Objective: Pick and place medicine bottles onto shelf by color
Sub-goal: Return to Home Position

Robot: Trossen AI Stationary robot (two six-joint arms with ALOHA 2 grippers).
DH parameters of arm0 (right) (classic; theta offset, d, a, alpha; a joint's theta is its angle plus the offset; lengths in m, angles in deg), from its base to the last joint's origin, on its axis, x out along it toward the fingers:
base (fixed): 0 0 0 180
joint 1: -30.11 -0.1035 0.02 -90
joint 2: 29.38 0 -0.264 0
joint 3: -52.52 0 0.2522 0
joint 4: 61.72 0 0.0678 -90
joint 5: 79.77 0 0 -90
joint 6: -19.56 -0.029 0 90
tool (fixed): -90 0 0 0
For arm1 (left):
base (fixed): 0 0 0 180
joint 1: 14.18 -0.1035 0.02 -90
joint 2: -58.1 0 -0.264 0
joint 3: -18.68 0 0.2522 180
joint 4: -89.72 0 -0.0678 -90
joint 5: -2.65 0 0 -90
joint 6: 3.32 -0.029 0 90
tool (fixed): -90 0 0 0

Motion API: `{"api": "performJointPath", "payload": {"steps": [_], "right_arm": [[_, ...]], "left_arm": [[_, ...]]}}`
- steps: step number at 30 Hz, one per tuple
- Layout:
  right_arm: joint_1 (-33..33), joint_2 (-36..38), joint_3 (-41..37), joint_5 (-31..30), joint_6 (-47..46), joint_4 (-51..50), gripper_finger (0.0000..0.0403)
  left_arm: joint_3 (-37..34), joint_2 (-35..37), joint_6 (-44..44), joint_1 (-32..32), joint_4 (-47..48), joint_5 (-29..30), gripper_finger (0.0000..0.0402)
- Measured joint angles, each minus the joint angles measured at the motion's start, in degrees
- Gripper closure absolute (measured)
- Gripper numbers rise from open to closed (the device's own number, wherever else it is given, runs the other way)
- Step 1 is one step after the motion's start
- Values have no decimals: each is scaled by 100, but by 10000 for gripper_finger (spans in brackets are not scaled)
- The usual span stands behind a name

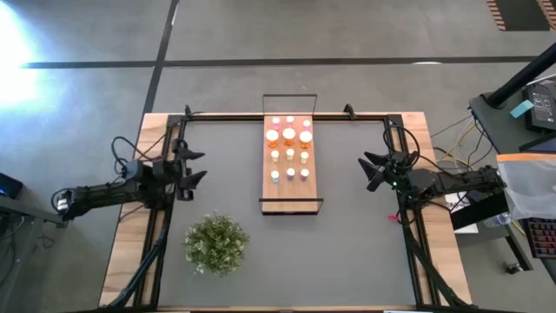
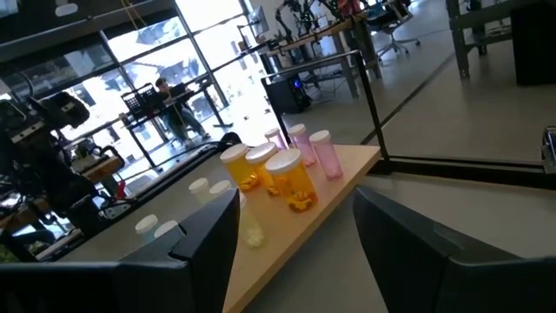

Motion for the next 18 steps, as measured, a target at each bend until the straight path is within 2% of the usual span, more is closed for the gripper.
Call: {"api": "performJointPath", "payload": {"steps": [6, 9, 18], "right_arm": [[-1, 0, 0, -1, 0, 0, 186], [-1, -1, 0, 0, -1, 0, 186], [-1, -4, 0, -1, 1, -2, 186]], "left_arm": [[0, 532, -1, 0, 249, -13, 166], [0, 770, -2, 1, 824, -7, 166], [0, 740, 0, 0, 2800, 1, 166]]}}
